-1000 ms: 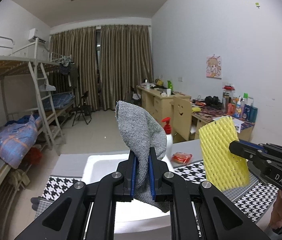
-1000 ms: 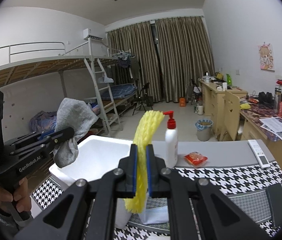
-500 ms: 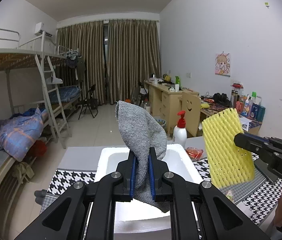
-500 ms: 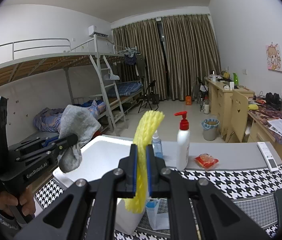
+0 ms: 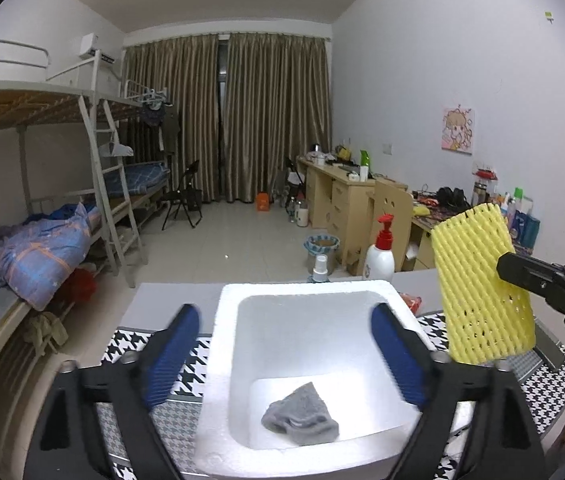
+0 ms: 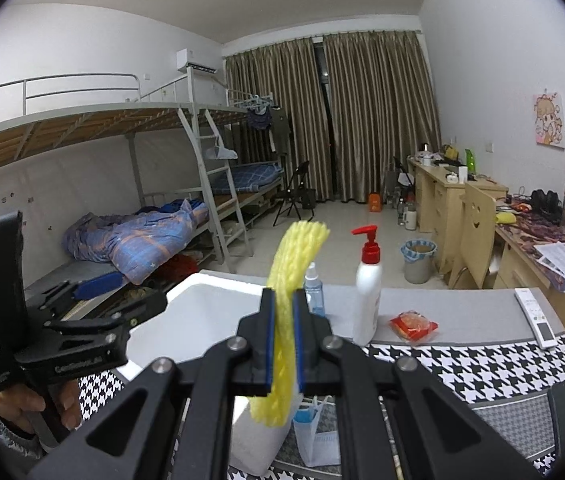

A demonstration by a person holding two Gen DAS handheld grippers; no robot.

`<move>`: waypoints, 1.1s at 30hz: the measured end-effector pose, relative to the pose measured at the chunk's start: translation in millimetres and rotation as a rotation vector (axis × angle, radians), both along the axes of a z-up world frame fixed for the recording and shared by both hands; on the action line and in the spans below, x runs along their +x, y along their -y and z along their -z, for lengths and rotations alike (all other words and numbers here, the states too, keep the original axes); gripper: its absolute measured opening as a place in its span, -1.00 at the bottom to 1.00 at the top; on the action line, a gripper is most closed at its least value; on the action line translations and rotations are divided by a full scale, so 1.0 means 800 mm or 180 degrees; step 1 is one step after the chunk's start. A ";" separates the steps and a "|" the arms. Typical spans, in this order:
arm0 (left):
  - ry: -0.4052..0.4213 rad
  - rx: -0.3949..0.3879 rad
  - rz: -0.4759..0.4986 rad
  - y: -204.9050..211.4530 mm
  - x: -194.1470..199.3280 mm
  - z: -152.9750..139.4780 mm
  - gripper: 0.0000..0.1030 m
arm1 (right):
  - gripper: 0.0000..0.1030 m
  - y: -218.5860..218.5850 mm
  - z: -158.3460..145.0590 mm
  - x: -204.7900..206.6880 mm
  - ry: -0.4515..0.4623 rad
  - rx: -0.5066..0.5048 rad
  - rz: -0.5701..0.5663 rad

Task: Organize soft objects
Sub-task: 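Open the left tool to drop the grey sock into the foam box, then lower the yellow mesh net into the foam box and open the right tool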

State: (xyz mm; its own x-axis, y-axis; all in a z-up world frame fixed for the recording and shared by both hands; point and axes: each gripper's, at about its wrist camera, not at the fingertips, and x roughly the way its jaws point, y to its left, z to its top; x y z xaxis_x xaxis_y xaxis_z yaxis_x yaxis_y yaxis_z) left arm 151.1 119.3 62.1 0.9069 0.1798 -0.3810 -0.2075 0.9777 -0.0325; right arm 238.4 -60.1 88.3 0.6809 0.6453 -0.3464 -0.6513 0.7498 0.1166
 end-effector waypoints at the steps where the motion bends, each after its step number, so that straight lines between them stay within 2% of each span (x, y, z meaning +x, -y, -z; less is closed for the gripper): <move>1: 0.0020 0.0013 -0.0024 0.000 -0.001 -0.001 0.90 | -0.79 0.000 -0.001 0.000 0.0002 0.0006 0.0009; 4: 0.0043 0.0030 -0.0059 -0.001 -0.006 -0.003 0.98 | -0.79 -0.002 -0.004 -0.002 0.0026 0.0011 0.0020; 12: 0.0061 0.0024 -0.0176 -0.012 -0.018 -0.004 0.98 | -0.79 -0.008 -0.009 -0.009 0.0067 0.0025 -0.0016; 33: 0.0106 -0.0007 -0.0585 -0.050 -0.065 0.002 0.98 | -0.79 -0.056 0.000 -0.004 -0.0070 -0.0064 -0.0397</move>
